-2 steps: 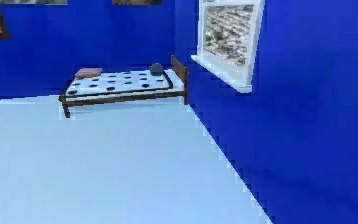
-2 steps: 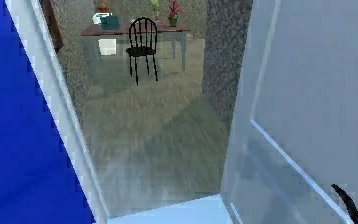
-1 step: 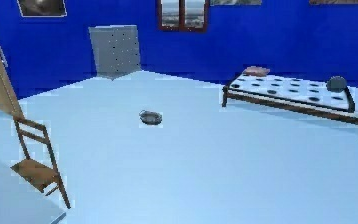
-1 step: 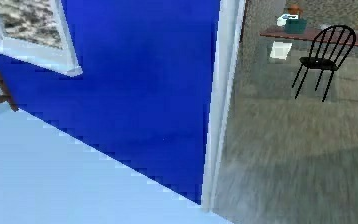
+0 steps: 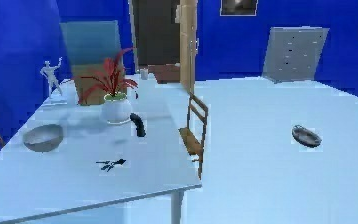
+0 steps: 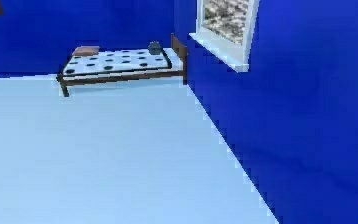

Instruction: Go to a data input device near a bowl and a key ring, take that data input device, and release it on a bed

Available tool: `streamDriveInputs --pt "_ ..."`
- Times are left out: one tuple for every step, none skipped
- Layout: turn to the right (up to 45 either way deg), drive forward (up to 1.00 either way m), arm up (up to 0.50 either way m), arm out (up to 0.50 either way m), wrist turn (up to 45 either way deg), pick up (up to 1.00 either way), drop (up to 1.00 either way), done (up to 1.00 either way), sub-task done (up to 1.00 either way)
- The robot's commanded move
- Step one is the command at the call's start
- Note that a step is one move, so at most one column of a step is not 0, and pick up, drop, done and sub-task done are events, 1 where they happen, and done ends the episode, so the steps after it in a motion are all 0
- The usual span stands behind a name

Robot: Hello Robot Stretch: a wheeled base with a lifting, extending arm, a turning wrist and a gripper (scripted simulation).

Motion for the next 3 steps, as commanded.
streamDriveInputs --pt "45.0 0.0 0.0 0.0 0.0 0.0 0.0 0.0 0.0" --pt "18.0 0.0 0.0 0.0 0.0 0.0 0.0 0.0 0.0" --pt "0.0 0.1 0.0 0.0 0.0 0.0 0.0 0.0 0.0"
